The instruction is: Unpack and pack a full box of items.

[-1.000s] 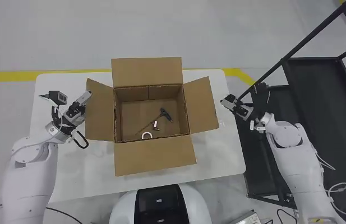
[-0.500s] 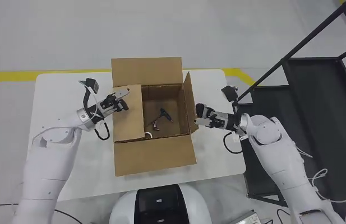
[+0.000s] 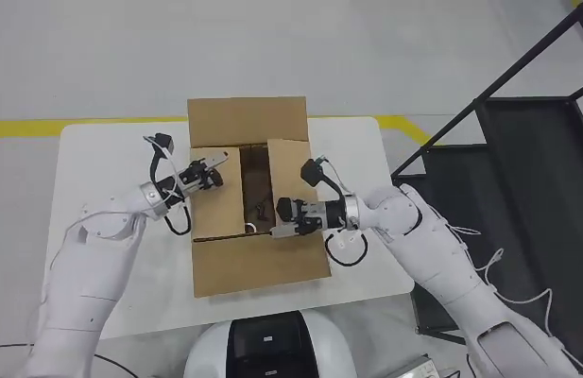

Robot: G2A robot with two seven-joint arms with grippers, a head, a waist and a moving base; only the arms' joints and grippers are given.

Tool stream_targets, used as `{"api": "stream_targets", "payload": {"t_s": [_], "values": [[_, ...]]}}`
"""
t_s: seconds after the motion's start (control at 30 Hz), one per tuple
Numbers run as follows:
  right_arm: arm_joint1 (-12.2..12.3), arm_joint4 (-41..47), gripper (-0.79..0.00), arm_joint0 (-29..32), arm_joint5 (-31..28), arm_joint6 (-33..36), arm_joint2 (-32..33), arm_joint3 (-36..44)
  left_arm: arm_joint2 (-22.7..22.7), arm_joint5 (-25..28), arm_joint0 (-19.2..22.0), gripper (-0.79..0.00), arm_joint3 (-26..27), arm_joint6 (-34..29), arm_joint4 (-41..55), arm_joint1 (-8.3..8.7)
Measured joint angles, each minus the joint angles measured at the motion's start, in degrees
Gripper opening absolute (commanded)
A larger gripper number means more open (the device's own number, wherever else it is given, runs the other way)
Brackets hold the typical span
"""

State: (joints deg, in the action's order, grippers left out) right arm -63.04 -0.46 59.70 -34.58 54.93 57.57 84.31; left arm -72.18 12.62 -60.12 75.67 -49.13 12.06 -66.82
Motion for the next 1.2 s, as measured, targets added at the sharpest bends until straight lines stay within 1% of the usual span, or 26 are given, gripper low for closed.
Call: {"api": "stream_targets", "payload": {"t_s": [0.17,0.37,0.43,0.53,0.63,0.73,0.8,0.9,0.97,1.07,1.2], "values": [[-0.7,-1.9,0.000,-2.5,1.6,-0.5,-2.6,-2.6,-1.3,0.6,-1.7,0.000,1.4,-0.2,0.9,0.37],[-1.1,-2.8,0.000,-3.8,2.6,-0.9,-4.0,-4.0,-2.9,1.3,-3.2,0.000,3.5,-1.4,2.0,0.86],[-1.0,-2.7,0.000,-4.1,2.5,-0.8,-3.7,-4.4,-3.5,1.9,-3.9,0.000,4.3,-1.7,2.8,1.00],[-0.3,-1.3,0.000,-3.5,0.7,-1.3,-0.9,-4.4,-4.8,2.7,-5.2,0.000,6.1,-2.2,4.2,1.28],[1.1,0.1,0.000,-0.9,-1.4,-1.2,4.1,-3.0,-6.2,3.1,-6.7,0.000,8.0,-2.8,5.1,1.61],[2.8,0.1,0.000,3.2,-2.4,-0.6,10.3,-0.6,-7.5,3.3,-8.1,0.000,9.8,-3.2,5.5,1.95],[3.9,-1.2,0.000,6.6,-1.7,0.2,14.3,0.9,-8.4,3.4,-9.0,0.000,10.8,-3.3,5.6,2.16],[5.1,-2.6,0.000,11.3,0.1,1.5,18.6,2.4,-9.4,3.6,-10.0,0.000,11.8,-3.2,5.8,2.41],[5.6,-3.5,0.000,13.9,1.3,2.9,19.9,3.1,-9.9,3.7,-10.5,0.000,12.3,-3.0,5.7,2.55],[5.9,-4.3,0.000,16.7,2.7,3.7,19.7,3.4,-10.6,3.8,-10.9,0.000,12.7,-2.6,5.7,2.73],[5.9,-2.9,0.000,18.1,1.5,5.7,17.5,3.0,-11.4,3.7,-11.4,0.000,13.0,-2.3,5.8,2.94]]}}
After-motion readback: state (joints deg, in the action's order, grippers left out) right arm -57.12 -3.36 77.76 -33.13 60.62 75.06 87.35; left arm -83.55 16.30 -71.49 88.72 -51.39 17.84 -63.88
